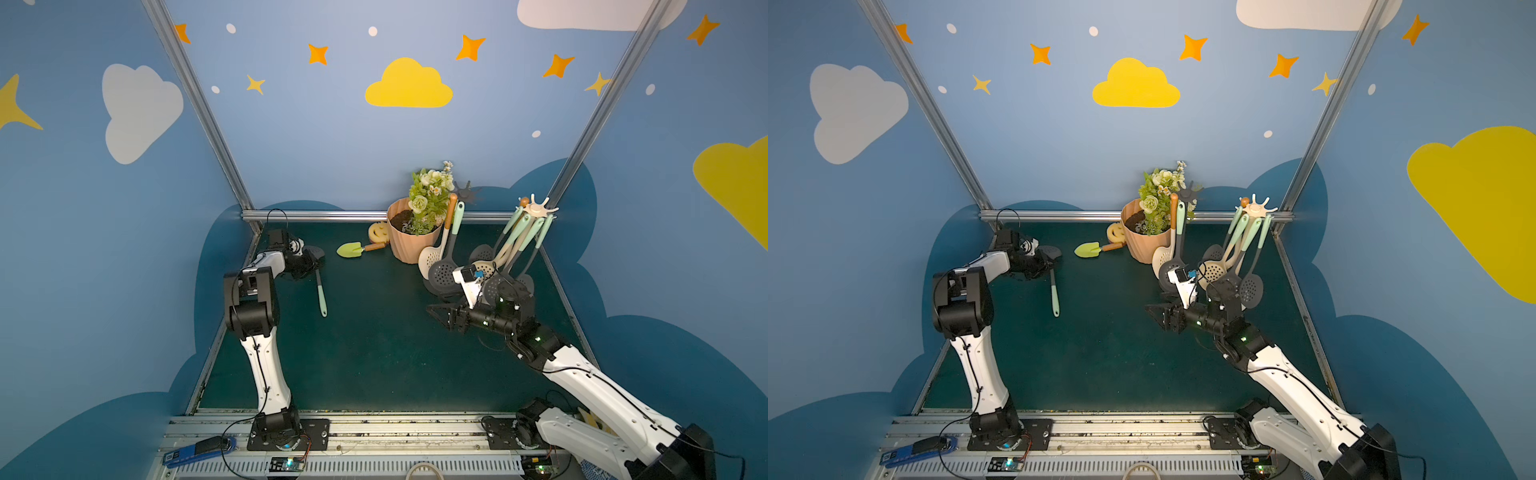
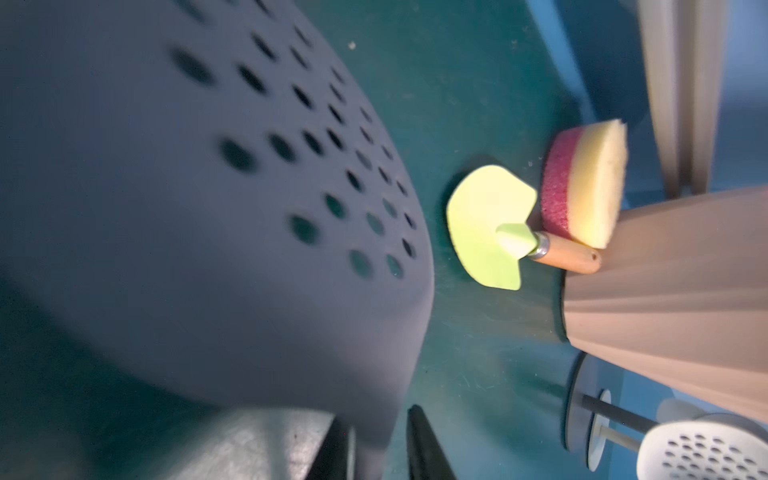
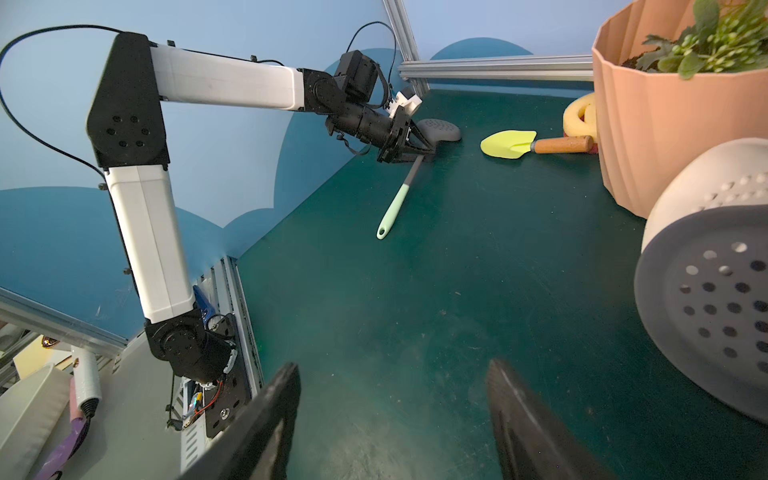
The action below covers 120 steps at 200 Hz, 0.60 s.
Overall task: Hang the skimmer on the kitchen utensil rack
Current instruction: Pick up the skimmer from the center of the board.
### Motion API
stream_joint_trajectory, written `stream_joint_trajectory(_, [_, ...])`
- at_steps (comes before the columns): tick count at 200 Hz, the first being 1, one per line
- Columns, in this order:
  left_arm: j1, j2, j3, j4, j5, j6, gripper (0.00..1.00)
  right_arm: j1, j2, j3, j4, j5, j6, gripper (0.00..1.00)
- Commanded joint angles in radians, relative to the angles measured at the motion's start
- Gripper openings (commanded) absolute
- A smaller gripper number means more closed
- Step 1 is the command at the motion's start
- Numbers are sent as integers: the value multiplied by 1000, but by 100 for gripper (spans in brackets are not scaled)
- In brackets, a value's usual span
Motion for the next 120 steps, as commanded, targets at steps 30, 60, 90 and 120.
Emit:
stream_joint_trajectory(30, [1,-59,-59,190,154,-113,11,4,3,43,6,-14,-16,70])
stream_joint_trajectory(60, [-16,-117,-95,190,153,-113,10,4,-13,28,9,-14,-15,70])
stream_joint_trajectory(90, [-48,-189,-143,183,141,-114,8,12,-19,1,41,-20,-17,70])
stream_joint_trajectory(120, [-77,-288,-230,213,151,-143,5,37,-11,-27,77,-16,-48,70])
